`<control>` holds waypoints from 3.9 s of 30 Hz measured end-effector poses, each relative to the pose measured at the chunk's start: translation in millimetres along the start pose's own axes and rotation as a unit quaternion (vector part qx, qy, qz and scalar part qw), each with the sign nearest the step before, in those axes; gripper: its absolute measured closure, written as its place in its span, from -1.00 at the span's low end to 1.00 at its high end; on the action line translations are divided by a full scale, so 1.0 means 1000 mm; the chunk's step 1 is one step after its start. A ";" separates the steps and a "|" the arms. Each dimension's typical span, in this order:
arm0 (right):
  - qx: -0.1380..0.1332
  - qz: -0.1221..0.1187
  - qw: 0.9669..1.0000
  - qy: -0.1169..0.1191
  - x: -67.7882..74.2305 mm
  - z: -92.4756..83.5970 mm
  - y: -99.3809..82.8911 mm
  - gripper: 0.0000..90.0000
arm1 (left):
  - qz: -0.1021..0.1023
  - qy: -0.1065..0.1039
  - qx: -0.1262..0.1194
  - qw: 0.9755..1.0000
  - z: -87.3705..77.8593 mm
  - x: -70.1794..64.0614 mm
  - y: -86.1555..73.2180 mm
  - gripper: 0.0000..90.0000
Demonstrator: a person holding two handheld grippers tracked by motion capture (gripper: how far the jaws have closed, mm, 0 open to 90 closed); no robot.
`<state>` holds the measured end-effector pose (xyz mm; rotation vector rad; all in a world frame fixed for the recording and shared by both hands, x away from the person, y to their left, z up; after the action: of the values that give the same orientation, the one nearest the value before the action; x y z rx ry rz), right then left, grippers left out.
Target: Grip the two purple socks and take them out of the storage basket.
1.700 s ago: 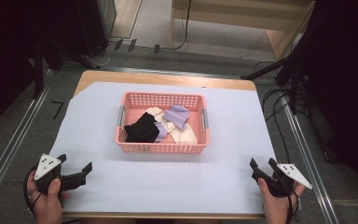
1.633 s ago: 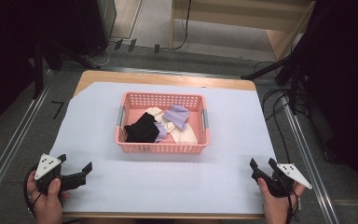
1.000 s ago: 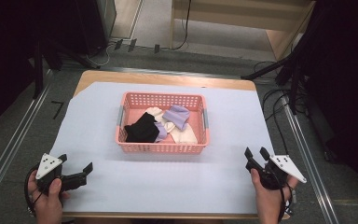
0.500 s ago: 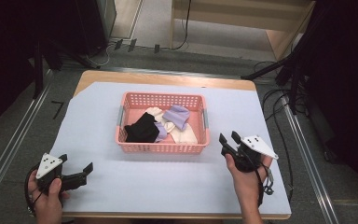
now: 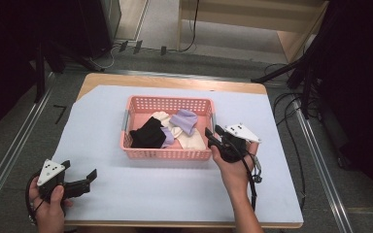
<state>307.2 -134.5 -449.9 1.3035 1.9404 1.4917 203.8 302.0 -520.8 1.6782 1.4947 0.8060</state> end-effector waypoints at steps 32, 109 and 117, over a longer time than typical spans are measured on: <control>0.206 0.067 0.976 0.002 0.032 0.109 0.000 0.93 | 0.005 0.004 0.005 1.000 0.001 -0.001 0.000 -0.99; 0.018 0.071 0.987 0.145 0.077 0.046 0.101 1.00 | 0.003 -0.002 0.003 1.000 0.001 -0.001 0.000 -0.99; 0.056 0.067 0.981 0.171 0.093 0.065 0.085 1.00 | 0.004 -0.005 0.005 1.000 0.001 0.000 0.000 -0.99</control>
<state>345.9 -20.5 -375.9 1.3159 2.2131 1.7955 204.7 301.7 -521.3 1.6940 1.4876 0.7957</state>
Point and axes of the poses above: each handheld gripper's, and its own axes: z roughly forward along the jaws, y roughly out of its top, x roughly to its left, the point moved 3 cm from there along z, roughly forward along the jaws, and after that the axes turned 9 degrees about y, right-handed, at the moved point
